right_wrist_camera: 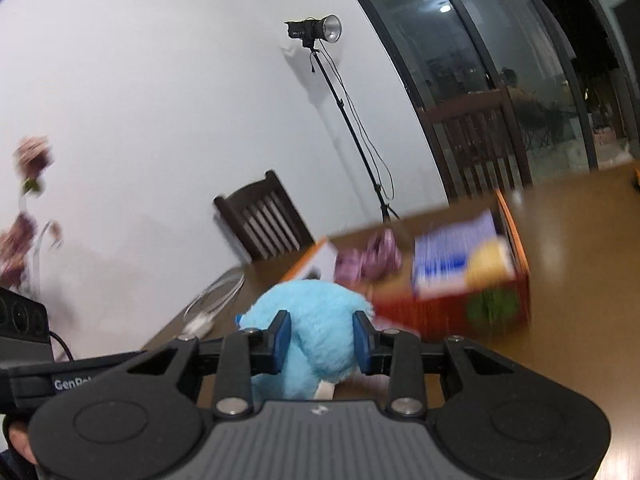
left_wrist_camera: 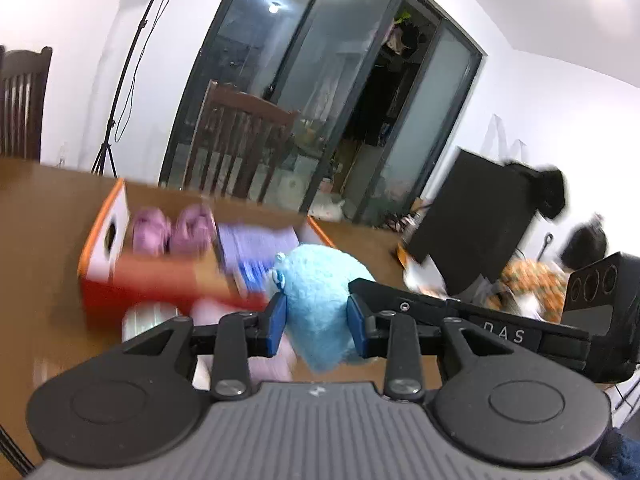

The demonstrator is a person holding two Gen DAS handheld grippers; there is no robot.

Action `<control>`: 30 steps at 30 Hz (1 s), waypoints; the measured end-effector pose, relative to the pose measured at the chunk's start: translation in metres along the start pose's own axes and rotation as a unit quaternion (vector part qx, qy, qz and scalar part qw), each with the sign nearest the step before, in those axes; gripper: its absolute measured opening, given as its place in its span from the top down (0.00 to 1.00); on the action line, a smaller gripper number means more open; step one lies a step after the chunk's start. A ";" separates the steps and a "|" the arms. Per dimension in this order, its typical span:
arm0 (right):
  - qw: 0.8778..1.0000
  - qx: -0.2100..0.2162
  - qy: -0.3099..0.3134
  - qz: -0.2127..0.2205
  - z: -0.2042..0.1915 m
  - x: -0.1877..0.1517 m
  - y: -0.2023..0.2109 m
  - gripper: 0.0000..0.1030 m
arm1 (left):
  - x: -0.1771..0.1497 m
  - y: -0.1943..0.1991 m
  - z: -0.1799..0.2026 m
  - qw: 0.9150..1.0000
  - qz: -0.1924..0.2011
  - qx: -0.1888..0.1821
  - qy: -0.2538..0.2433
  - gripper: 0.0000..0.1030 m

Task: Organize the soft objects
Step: 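Grasp the blue plush toy with the right gripper while the left gripper grips it too, then carry the blue plush toy into the cardboard box and open both grippers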

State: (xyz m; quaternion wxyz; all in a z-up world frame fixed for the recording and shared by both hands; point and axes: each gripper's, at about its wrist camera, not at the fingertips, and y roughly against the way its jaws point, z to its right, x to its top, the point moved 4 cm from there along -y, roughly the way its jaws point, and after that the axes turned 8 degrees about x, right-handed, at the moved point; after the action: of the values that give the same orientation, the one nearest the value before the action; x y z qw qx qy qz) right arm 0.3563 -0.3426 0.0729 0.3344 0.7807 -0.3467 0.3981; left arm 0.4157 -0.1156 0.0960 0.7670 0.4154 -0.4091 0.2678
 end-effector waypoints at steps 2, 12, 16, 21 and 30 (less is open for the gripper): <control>1.000 -0.006 -0.004 -0.010 0.016 0.035 -0.041 0.68 | 0.031 -0.041 -0.019 1.000 -0.015 0.010 0.018 0.68; 0.989 -0.006 -0.035 -0.142 0.076 0.084 -0.252 0.70 | 0.068 -0.151 -0.126 0.988 -0.090 0.126 0.023 0.66; 0.983 -0.041 -0.013 -0.181 0.082 0.064 -0.291 0.74 | 0.055 -0.158 -0.134 0.984 -0.103 0.147 -0.007 0.66; 0.971 -0.019 0.001 -0.240 0.069 0.055 -0.301 0.74 | 0.053 -0.152 -0.135 0.983 -0.103 0.150 -0.009 0.67; 0.977 -0.013 0.016 -0.211 0.040 0.079 -0.243 0.73 | 0.079 -0.060 -0.113 0.983 -0.054 0.174 -0.030 0.60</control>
State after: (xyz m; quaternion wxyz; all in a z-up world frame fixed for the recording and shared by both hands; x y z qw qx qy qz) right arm 0.6031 -0.2657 0.0619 0.4263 0.8254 -0.1742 0.3264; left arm 0.5478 -0.0444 0.1021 0.6837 0.5718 -0.3560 0.2808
